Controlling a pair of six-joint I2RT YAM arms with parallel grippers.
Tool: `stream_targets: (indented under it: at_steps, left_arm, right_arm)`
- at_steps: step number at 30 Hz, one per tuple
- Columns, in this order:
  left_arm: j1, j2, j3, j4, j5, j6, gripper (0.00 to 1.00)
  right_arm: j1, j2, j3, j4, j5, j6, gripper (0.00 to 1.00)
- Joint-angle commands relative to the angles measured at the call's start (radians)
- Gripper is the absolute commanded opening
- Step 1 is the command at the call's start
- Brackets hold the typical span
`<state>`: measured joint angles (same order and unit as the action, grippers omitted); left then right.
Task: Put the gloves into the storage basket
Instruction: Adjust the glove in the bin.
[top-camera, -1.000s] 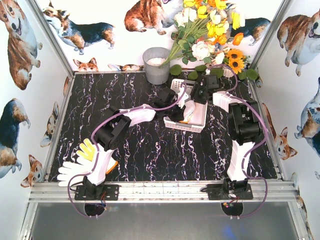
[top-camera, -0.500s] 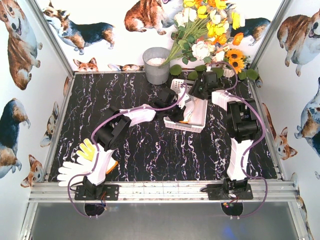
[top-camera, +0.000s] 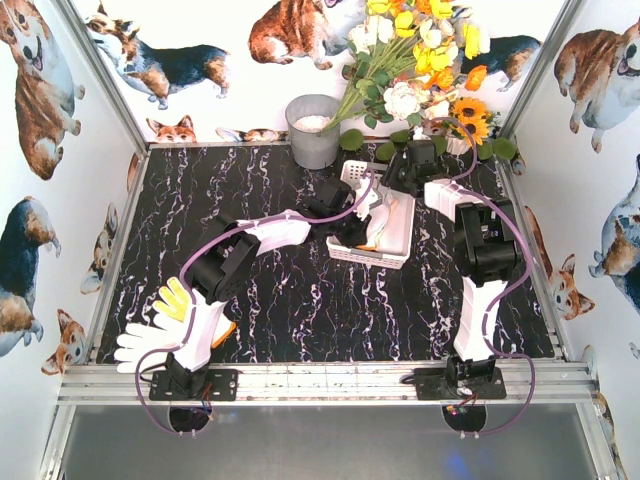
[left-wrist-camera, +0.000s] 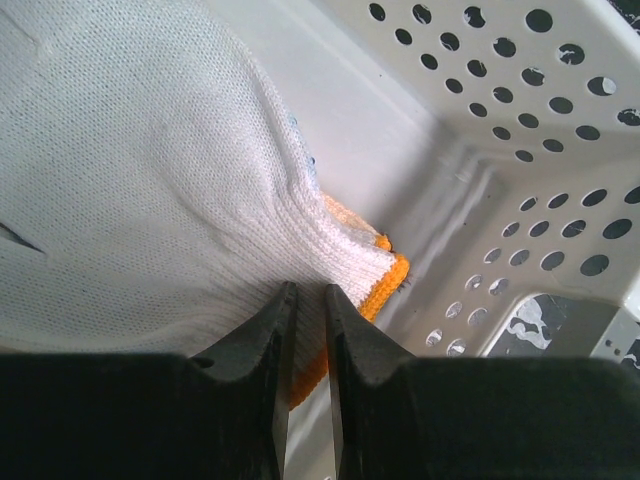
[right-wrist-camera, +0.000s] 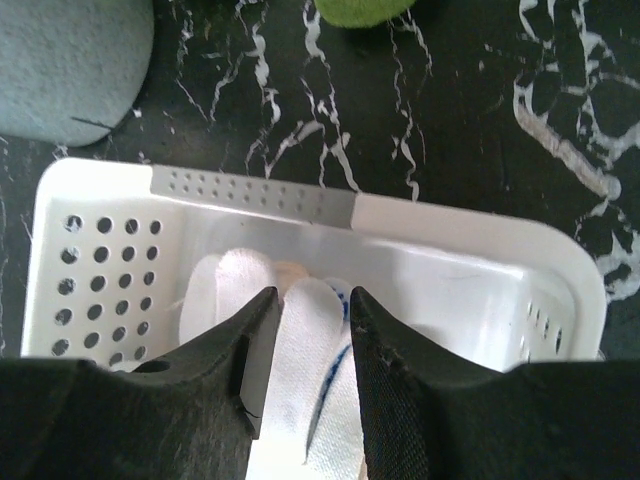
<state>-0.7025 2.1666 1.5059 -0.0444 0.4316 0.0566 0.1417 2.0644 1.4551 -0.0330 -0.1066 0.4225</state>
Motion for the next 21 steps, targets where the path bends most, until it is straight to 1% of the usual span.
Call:
stream_targets:
  at_steps: [1, 5, 9, 18, 21]
  left_arm:
    - [-0.012, -0.035, -0.028, -0.01, 0.019, 0.001, 0.12]
    - [-0.015, -0.039, -0.031, -0.012, 0.018, 0.001, 0.12]
    - [-0.014, -0.041, -0.031, -0.012, 0.019, 0.003, 0.12]
    - [-0.016, -0.041, -0.034, -0.013, 0.028, 0.009, 0.12]
    - [-0.017, -0.045, -0.04, -0.009, 0.032, 0.011, 0.12]
  right_arm:
    - [-0.003, -0.074, -0.042, 0.033, -0.003, 0.037, 0.37]
    - [0.005, -0.084, -0.075, 0.032, -0.004, 0.066, 0.35]
    - [0.009, -0.058, -0.068, 0.027, -0.022, 0.082, 0.32]
    - [0.009, -0.004, -0.022, 0.084, -0.087, 0.118, 0.34]
    - [0.009, -0.001, -0.01, 0.108, -0.094, 0.107, 0.31]
